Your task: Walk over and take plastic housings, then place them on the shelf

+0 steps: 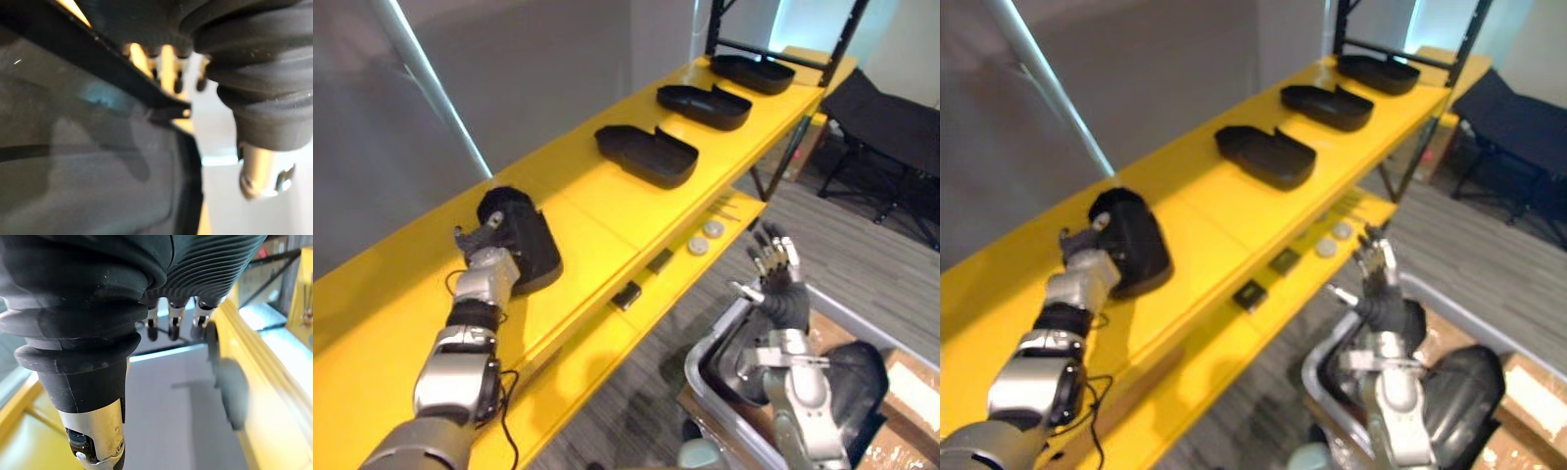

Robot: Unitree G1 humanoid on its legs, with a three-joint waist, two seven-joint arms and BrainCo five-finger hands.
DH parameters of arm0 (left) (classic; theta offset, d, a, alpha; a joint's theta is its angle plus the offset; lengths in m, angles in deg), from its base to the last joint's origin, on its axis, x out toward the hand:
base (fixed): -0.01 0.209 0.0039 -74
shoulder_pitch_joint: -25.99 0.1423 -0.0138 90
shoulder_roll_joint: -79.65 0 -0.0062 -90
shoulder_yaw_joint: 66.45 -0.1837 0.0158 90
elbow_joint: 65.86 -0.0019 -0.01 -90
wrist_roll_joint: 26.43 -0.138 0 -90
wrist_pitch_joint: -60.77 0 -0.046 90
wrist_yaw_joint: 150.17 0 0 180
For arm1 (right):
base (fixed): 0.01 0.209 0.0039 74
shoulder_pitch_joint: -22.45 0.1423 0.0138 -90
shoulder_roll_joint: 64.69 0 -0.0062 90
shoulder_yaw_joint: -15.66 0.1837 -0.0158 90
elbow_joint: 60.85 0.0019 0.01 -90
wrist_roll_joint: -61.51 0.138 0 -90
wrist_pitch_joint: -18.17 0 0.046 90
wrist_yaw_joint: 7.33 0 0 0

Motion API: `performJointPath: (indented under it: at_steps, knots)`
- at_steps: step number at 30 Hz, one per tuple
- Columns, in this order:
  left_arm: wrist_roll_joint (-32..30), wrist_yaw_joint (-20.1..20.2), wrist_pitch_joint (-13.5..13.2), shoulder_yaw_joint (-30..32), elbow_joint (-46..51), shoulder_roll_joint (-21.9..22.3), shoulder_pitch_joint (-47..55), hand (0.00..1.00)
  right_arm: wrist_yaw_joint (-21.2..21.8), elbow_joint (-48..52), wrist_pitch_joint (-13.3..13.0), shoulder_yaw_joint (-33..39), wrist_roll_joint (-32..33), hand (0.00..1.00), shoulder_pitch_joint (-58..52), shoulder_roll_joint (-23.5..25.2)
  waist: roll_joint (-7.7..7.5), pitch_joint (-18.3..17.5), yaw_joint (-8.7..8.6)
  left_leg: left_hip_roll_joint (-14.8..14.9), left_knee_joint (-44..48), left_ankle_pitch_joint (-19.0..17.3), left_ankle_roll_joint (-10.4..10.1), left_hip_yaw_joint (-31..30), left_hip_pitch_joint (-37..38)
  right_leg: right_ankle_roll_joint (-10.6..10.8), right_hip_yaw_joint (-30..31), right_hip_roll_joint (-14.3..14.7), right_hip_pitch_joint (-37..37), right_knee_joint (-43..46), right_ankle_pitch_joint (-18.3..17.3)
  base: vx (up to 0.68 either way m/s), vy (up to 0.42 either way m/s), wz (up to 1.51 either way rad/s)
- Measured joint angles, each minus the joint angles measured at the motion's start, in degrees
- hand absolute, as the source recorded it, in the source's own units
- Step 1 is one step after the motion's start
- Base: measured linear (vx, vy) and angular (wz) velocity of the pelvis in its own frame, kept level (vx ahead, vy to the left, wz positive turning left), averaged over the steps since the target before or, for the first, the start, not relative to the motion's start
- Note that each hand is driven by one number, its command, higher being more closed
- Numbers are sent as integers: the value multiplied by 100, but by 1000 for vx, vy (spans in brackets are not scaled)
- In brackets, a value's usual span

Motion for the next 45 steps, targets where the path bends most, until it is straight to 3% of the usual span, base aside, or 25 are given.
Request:
performJointPath:
  at_steps: [5,16,22,27,33,37,45]
  knots:
    - [433,-32,-302,-146,36,196,44,0,-111,-4,-66,-218,-113,0,60,78,1,0,81,-21,-17,47,9,-106,-1,-4,-102,-21,52,2,-5,-33,-10,10]
    - [826,-31,-433,-204,158,244,341,0,-319,-68,-65,-351,-232,0,107,91,0,0,137,-82,-300,252,15,-254,94,0,-290,-50,105,3,-8,-28,-4,7]
    - [1224,-65,-648,-114,159,239,375,0,-338,-102,-69,-475,-232,0,108,89,1,-1,176,-75,-300,258,15,-271,94,3,-309,-44,121,-2,-5,0,0,0]
    - [1785,425,-713,37,158,184,572,0,-342,-111,-67,-591,-234,0,108,60,17,-11,270,-74,-299,271,19,-300,95,3,-331,-45,144,-4,-5,-9,-2,3]
    - [1996,1369,-518,-186,154,39,851,0,-373,-310,-29,-657,-234,0,188,20,29,-127,295,-73,-299,309,16,-419,91,-2,-458,-49,205,-4,-16,-16,-5,10]
    - [1999,1599,-408,-263,153,12,897,0,-369,-318,-2,-653,-234,0,245,-28,32,-129,302,-72,-300,322,8,-415,94,-4,-458,-49,201,3,-18,-39,4,-1]
    - [1973,1625,-369,-704,154,9,946,0,-252,-317,-2,-557,-218,0,244,-103,155,-208,283,-54,-302,323,2,-319,94,7,-387,-42,150,3,-10,-7,3,-4]
